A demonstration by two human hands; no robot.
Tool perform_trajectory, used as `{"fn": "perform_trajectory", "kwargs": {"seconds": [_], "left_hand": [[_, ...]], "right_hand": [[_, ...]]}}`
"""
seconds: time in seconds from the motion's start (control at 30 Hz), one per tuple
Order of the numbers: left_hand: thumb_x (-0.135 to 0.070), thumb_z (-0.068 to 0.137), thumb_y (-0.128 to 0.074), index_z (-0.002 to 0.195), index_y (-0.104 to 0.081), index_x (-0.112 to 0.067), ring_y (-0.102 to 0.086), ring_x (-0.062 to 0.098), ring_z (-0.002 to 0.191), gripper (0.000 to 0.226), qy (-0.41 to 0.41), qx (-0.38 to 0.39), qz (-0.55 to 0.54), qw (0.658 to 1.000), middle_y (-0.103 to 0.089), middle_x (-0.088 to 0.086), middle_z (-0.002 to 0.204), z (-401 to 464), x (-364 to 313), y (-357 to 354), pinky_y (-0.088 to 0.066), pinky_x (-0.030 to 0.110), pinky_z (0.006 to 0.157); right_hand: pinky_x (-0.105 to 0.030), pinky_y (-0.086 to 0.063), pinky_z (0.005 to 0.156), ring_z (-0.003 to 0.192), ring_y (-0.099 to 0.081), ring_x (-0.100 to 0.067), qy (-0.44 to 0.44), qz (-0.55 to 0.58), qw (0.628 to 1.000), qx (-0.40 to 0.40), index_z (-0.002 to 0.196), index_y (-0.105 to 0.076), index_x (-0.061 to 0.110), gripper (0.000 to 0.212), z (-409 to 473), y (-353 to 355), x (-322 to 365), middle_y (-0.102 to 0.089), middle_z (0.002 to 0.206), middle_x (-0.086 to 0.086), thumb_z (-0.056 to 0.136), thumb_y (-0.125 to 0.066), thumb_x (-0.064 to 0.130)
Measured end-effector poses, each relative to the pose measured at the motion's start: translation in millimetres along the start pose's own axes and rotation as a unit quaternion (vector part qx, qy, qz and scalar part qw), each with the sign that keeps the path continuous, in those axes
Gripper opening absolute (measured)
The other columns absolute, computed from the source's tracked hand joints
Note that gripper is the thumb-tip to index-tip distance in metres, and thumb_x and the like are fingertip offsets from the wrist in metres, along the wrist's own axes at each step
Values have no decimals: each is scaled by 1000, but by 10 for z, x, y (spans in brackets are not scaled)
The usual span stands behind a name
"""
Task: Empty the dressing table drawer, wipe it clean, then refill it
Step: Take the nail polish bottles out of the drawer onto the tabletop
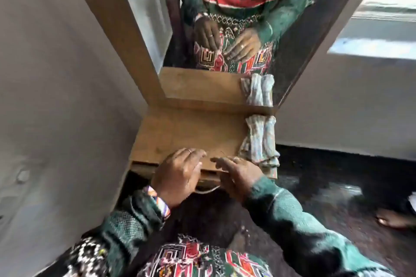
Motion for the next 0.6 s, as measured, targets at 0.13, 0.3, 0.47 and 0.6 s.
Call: {"fn": "perform_trajectory", "kwargs": {"seconds": [0.13,0.3,0.47,0.6], "left_hand": [[-13,77,-49,98,-50,-12,-49,16,85,22,3,25,34,999,-71,11,82,-480,152,-288,-43,26,82],[-13,75,-52,95,-69,-2,-50,18,95,28,12,39,70,997,-72,11,92,-786,292,-561,-42,28,90],[-13,76,-55,103,-69,0,-51,23,103,33,1,-10,101,995,-70,14,108,-955,431,-810,-41,34,94],[-21,76,-51,116,-62,2,-53,27,113,47,12,8,144,989,-64,18,121,-1045,512,-895,-36,36,99]], "right_hand": [[-39,-46,95,116,-56,-32,-50,-3,984,172,137,-43,17,60,-85,-717,18,-55,131,-12,81,-27,32],[-30,-56,71,93,-69,-23,-32,-88,982,167,112,-66,15,52,-184,-1368,-87,-69,110,-4,63,-67,35],[-27,-55,60,80,-71,-18,-67,-189,978,67,87,-75,19,51,-127,-1750,-110,-74,79,6,42,-79,43],[-42,-32,102,131,-35,-27,-131,-170,976,39,127,-49,10,44,-129,-1850,-5,-57,128,-8,86,-51,28]]}}
Point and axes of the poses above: each hand's wrist, its own z-axis towards the middle knuckle, its own y-axis out of the back of the hand, x = y × z, the point moved 3 cm from there along z, towards the middle knuckle
